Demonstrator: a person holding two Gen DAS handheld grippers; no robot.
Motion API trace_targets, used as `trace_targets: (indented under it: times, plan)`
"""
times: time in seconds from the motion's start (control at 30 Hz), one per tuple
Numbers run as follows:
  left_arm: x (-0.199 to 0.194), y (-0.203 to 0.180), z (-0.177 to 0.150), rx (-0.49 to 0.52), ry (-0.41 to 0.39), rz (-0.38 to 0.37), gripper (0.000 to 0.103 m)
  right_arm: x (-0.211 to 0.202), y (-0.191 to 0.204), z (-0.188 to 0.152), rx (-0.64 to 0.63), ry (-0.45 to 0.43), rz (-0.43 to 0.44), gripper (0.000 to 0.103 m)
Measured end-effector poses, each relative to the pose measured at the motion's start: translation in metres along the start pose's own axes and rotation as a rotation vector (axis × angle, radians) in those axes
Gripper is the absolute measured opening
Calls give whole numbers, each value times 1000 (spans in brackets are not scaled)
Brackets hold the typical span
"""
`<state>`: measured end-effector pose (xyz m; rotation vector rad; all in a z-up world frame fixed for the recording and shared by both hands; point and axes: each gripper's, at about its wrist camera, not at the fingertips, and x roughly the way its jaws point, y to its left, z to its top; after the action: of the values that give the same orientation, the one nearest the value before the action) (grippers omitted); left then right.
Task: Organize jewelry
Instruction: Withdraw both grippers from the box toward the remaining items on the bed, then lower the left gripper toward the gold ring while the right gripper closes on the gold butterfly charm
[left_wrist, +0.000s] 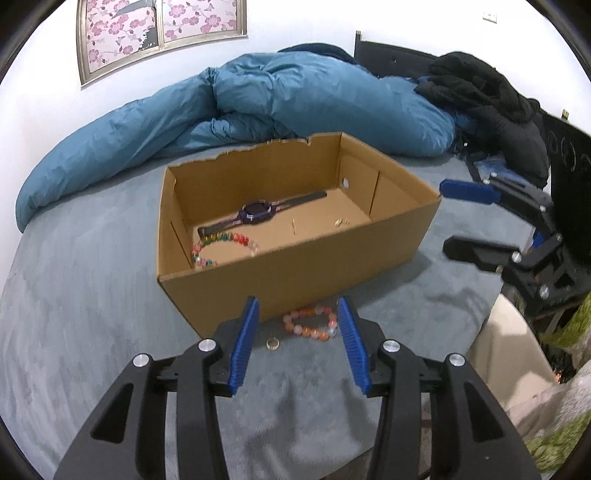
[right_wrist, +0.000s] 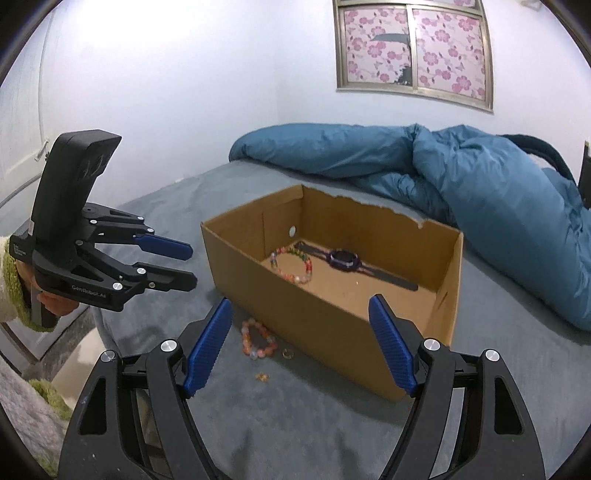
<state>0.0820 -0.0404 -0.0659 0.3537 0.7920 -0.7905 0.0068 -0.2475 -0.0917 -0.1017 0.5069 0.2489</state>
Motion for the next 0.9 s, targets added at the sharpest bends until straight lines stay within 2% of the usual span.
trace_targets:
  times: [0.3,0.57,0.9]
  plan:
    - [20,0,-27,20,58,-3,43,11,-4,-23,-14,87,7,73]
    - [31,0,-38,63,66,12,43,20,-1,-37,-45,132,38,72]
    - [42,4,-45,110,64,18,43,45,17,-44,-99,179,108,55]
